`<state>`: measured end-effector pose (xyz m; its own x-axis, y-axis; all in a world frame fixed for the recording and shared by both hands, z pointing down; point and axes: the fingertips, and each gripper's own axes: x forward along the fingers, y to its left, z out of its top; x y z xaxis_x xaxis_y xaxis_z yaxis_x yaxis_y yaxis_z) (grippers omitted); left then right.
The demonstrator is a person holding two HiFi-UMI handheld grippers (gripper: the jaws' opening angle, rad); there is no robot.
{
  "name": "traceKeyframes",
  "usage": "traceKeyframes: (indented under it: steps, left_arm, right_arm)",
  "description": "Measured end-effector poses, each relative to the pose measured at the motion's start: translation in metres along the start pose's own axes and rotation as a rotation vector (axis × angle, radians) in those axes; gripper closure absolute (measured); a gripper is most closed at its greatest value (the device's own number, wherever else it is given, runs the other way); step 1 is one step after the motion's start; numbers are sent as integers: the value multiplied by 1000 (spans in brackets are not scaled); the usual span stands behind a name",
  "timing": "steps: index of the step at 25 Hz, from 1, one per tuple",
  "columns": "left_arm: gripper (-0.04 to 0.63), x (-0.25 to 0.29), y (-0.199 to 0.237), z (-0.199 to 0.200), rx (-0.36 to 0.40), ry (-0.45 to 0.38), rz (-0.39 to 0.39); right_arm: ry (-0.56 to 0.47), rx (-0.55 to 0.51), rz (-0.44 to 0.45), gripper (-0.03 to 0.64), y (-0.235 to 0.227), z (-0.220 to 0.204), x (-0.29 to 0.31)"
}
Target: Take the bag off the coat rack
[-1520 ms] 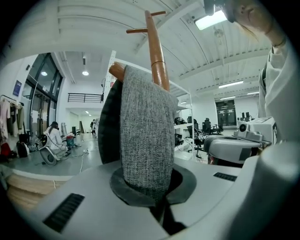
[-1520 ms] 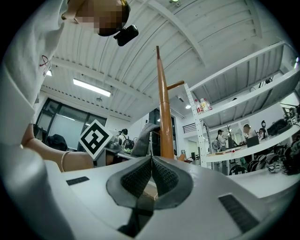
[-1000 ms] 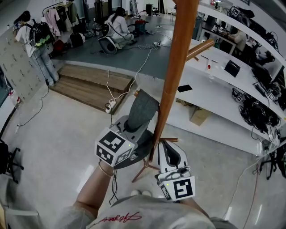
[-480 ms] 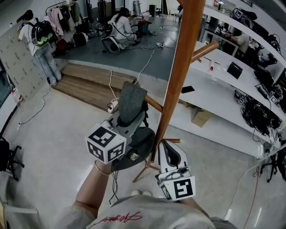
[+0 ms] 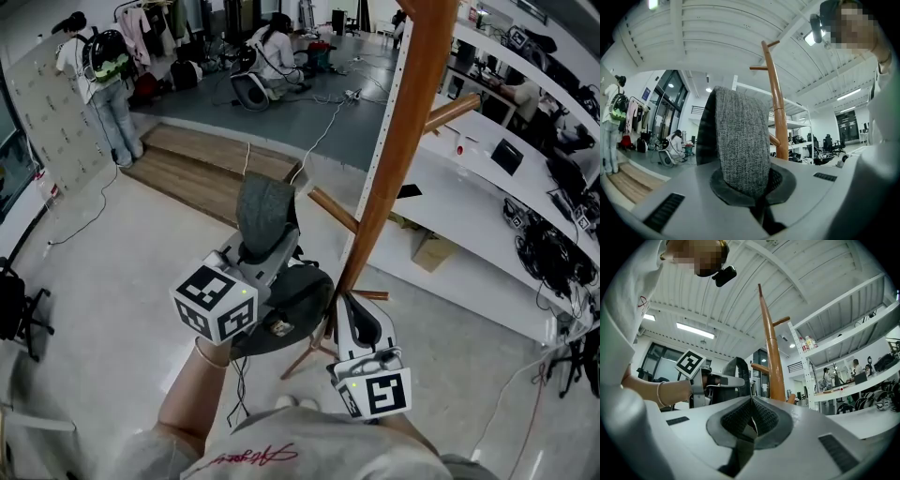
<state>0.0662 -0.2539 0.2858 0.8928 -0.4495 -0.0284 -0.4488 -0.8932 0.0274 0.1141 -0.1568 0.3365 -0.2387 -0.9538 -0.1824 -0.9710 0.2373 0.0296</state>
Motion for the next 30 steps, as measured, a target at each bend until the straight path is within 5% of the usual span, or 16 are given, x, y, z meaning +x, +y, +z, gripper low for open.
traceKeyframes:
  steps: [30]
  left_arm:
    - [578,-105,-27,-47,0,-17,203]
  right_arm:
    - [-13,33,191,599,62,1,22]
